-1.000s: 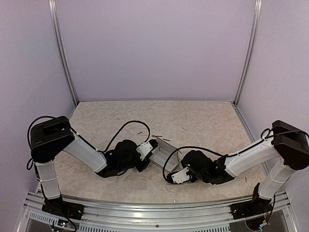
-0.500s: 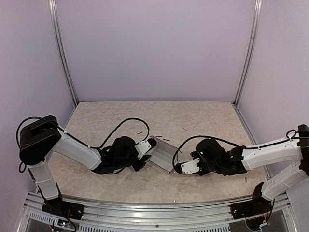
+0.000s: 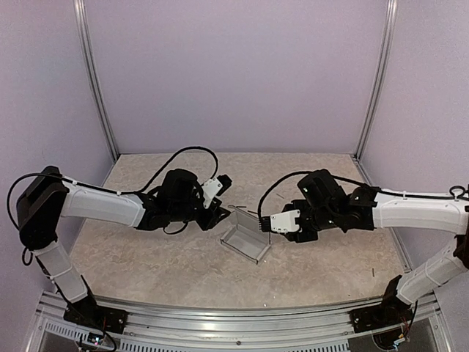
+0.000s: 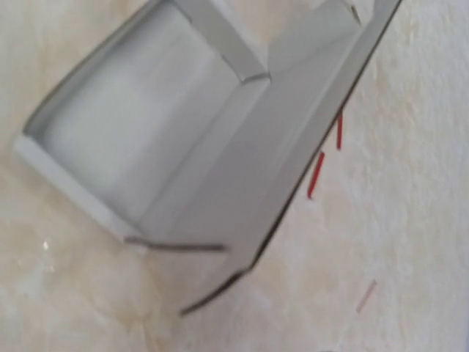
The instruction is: Fold the paper box
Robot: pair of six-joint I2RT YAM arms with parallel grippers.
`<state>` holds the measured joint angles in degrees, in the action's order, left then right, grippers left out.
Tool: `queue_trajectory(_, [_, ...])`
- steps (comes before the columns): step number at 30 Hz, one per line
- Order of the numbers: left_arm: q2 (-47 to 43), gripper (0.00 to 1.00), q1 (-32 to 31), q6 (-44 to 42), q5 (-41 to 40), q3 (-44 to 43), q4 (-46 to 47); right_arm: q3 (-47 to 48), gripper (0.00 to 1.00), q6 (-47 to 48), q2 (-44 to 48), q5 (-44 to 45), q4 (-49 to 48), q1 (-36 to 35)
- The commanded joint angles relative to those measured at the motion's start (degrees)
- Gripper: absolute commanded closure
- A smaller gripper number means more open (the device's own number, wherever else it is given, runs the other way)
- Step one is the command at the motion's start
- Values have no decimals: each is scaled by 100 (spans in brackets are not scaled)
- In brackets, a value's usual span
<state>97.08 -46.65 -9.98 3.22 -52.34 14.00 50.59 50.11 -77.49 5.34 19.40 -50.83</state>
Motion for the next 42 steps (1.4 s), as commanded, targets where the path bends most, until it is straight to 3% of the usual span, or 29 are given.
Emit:
queue_trajectory(1, [431,54,86,-55,731,-502,-539,323,53,-237,-373,-690,481,142])
queue_trajectory(6, [608,60,95,-237,869,-736,-652,455,54,-227,-586,-742,351,139])
queue_trajectory(17, [873,86,96,-353,1172,-1104,-918,647,60,-81,-944,-753,205,135])
queue_trajectory(31, [1066,100,-91,-251,1092,-1230,-742,373,66,-93,-839,-53,-70,-201])
queue_trajectory(42, [1175,100,-254,-77,908,-1130,-468,483,68,-423,-1022,423,-191,-511])
